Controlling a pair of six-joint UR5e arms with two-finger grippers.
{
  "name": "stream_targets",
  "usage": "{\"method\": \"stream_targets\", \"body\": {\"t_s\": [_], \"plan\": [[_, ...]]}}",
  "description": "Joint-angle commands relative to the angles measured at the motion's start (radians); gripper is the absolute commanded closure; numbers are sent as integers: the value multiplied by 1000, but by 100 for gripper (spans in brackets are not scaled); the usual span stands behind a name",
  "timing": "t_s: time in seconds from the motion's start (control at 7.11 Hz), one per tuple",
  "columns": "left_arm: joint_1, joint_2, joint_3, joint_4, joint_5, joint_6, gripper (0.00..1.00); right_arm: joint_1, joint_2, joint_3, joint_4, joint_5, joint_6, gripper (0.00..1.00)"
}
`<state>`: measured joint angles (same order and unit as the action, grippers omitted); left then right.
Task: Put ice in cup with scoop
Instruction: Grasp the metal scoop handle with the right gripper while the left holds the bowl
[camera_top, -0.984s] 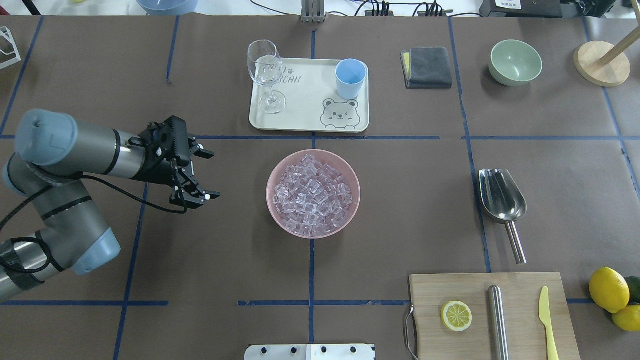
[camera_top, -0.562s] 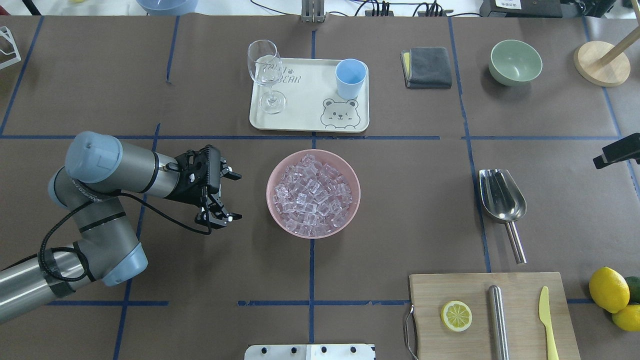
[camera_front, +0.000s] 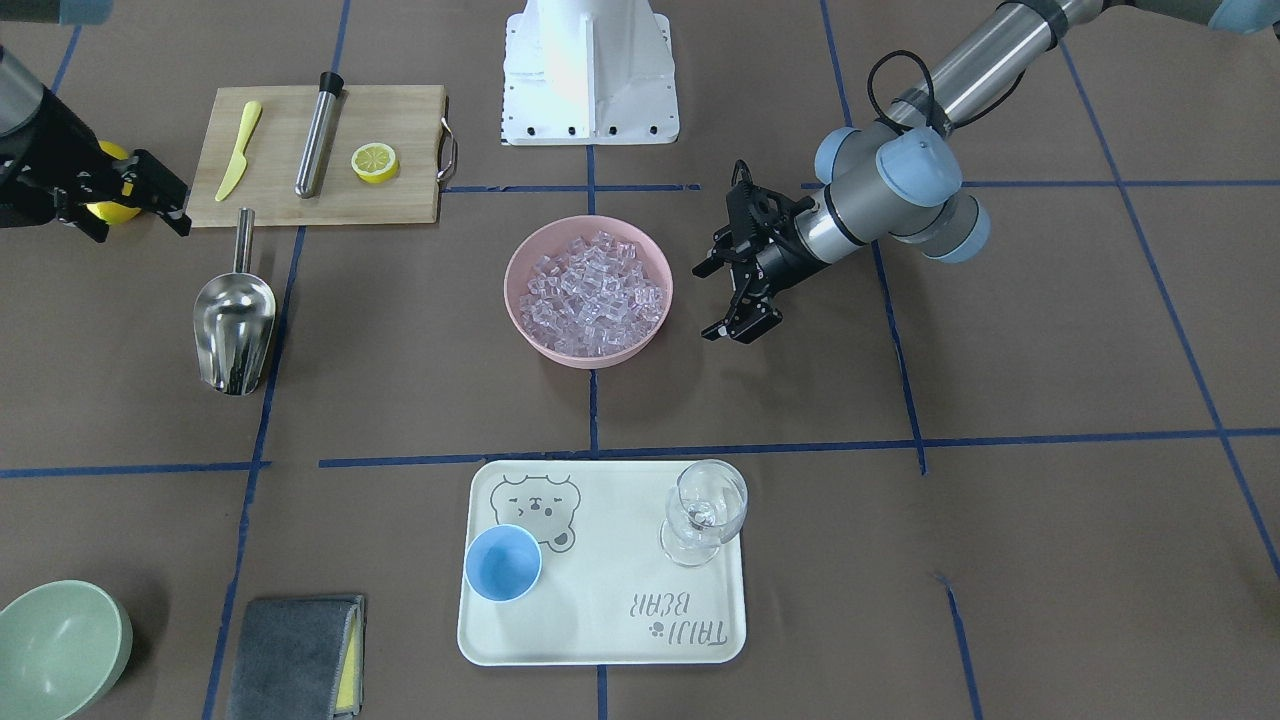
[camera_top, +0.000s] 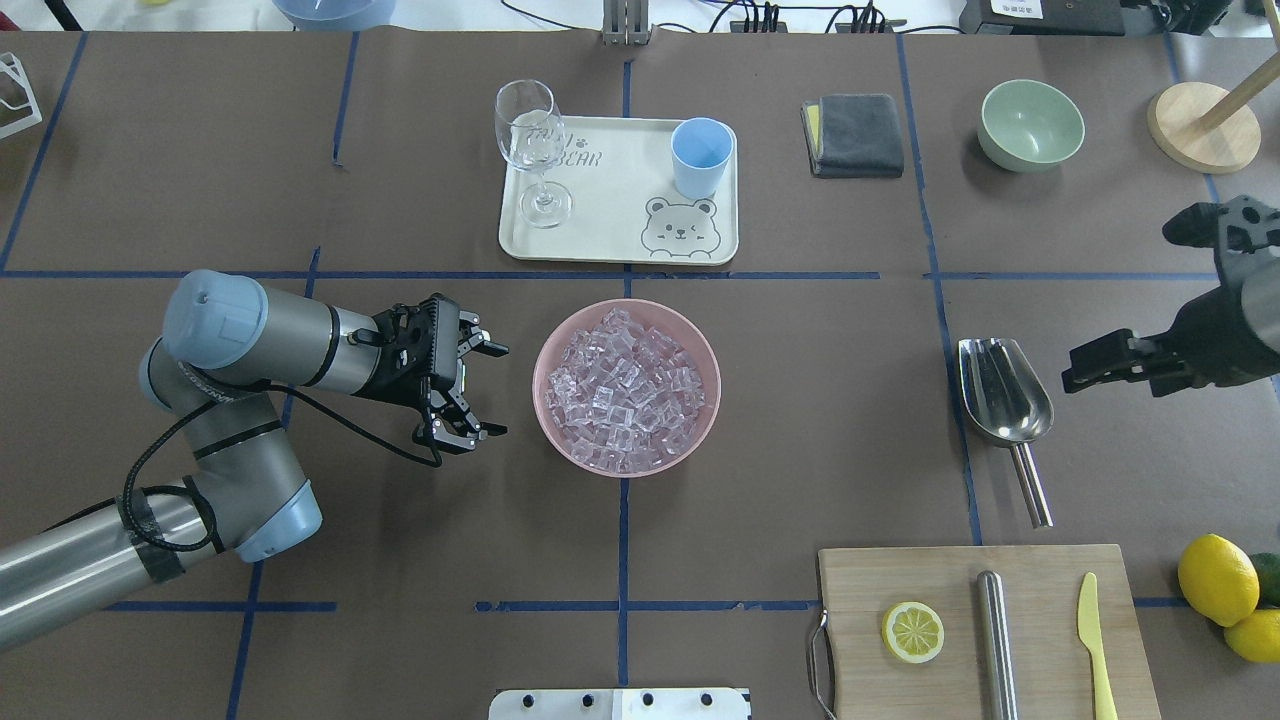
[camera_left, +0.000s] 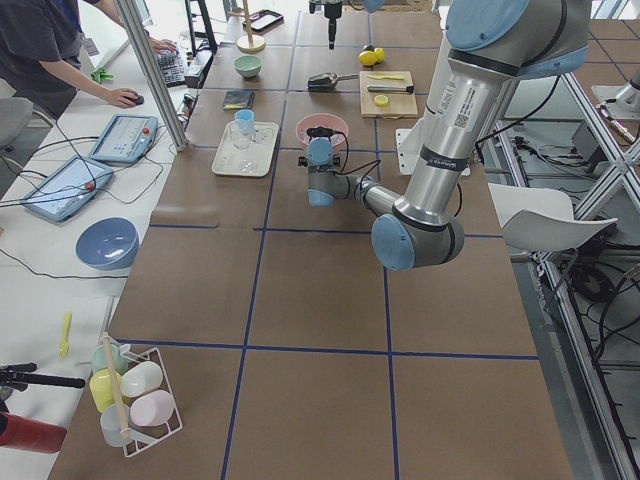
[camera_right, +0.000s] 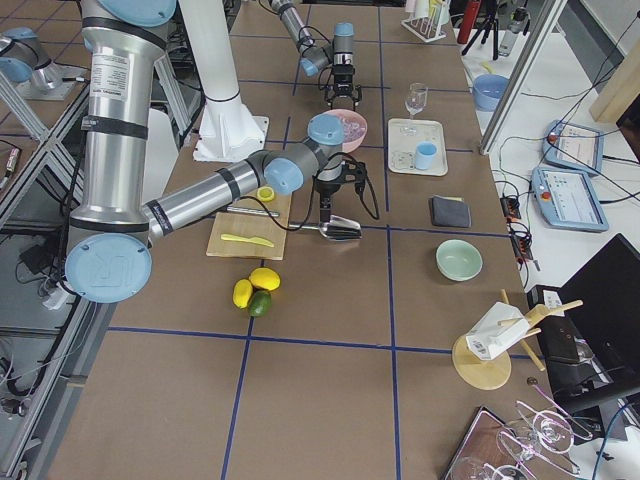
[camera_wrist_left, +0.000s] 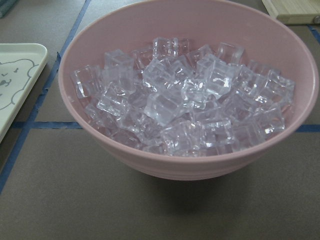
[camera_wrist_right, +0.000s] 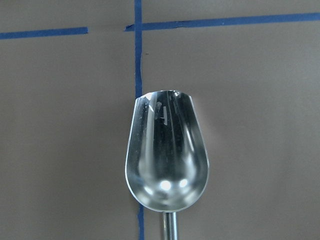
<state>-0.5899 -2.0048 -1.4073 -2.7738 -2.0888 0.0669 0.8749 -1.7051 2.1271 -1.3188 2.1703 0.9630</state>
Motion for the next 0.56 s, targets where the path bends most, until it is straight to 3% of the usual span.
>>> {"method": "stream_targets", "body": {"t_s": [0.0,0.14,0.42], "plan": [[1,-3,1,-1,1,-1,0,-224,-11,-5,53,-175,144,0],[-1,-8,1,-1,1,-1,0,-243,-14,-10,55,-175,151,0],[1,-8,1,-1,1,-1,0,-281,-15,-56,58,-185,203,11]]}}
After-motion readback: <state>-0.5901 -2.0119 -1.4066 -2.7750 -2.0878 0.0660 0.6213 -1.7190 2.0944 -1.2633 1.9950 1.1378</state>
